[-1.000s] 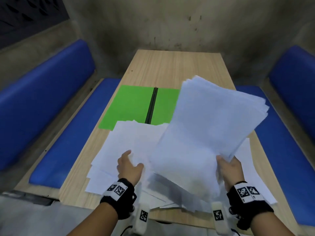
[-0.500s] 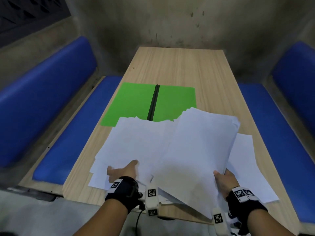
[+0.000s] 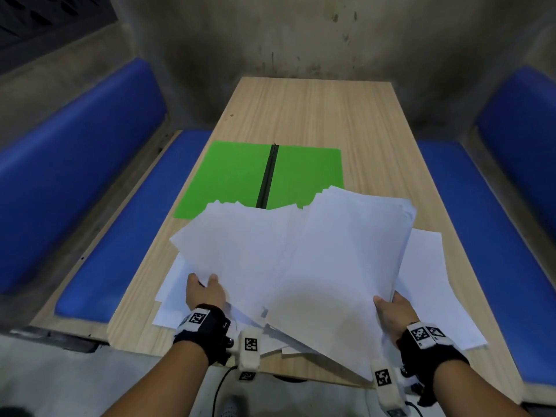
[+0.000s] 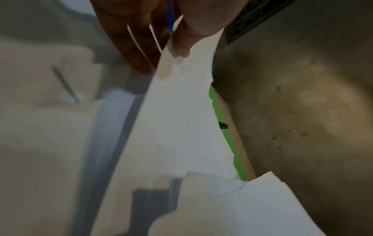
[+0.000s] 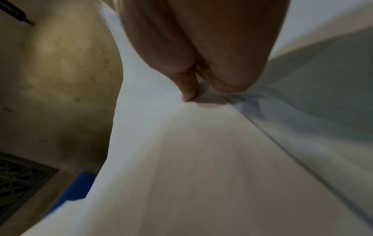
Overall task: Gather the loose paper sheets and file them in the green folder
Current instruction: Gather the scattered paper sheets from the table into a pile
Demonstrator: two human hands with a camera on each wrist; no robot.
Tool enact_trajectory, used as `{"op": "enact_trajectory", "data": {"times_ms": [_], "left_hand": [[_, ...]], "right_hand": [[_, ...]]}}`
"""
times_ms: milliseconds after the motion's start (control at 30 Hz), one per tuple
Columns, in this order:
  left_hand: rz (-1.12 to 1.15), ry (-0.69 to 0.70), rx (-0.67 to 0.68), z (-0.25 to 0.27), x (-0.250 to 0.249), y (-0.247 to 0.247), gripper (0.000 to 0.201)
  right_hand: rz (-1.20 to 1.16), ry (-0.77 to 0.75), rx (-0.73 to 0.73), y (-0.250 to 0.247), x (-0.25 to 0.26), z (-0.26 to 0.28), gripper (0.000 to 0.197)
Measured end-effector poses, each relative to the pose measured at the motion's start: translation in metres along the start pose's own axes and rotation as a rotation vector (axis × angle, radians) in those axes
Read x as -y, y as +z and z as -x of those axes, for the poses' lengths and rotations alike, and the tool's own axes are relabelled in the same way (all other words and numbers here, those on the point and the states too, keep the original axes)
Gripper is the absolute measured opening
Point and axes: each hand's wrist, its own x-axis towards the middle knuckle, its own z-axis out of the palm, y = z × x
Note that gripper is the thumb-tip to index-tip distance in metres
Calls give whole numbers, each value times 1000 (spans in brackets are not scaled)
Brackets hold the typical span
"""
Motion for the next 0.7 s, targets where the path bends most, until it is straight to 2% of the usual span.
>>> {"op": "enact_trajectory", "data": {"times_ms": [67,133,267,367,433,567,600,633,667,700], "left_hand": [[-6,61,0,-4,-3,-7,46],[-79,95,42,-5,-6,-12,44],[-185,94,217,-4,-5,0,43],[-166,69,278,6,-11,15,40],[-122,14,279,13,-16,24,49],[-29,-106,343,21,-18,35,80],[-28,-132,382,22,-15,35,78],[-55,-140,405,21,-12,36,64],[-77,-139,404,23,-13,33,42],[-94,-122,356,21,-11,32,25]], "right_hand": [[4,8,6,-1,-1,-1,39],[21,12,13,-2,0,-1,39],[56,-5,9,-2,2,0,38],[73,-23,-1,-1,3,1,36],[74,-21,-7,0,2,1,35],[89,-23,-2,0,3,2,34],[94,-21,0,-1,2,2,34],[92,-23,2,-1,3,2,35],[92,-20,7,-2,3,2,36],[92,-20,11,-2,3,2,36]]}}
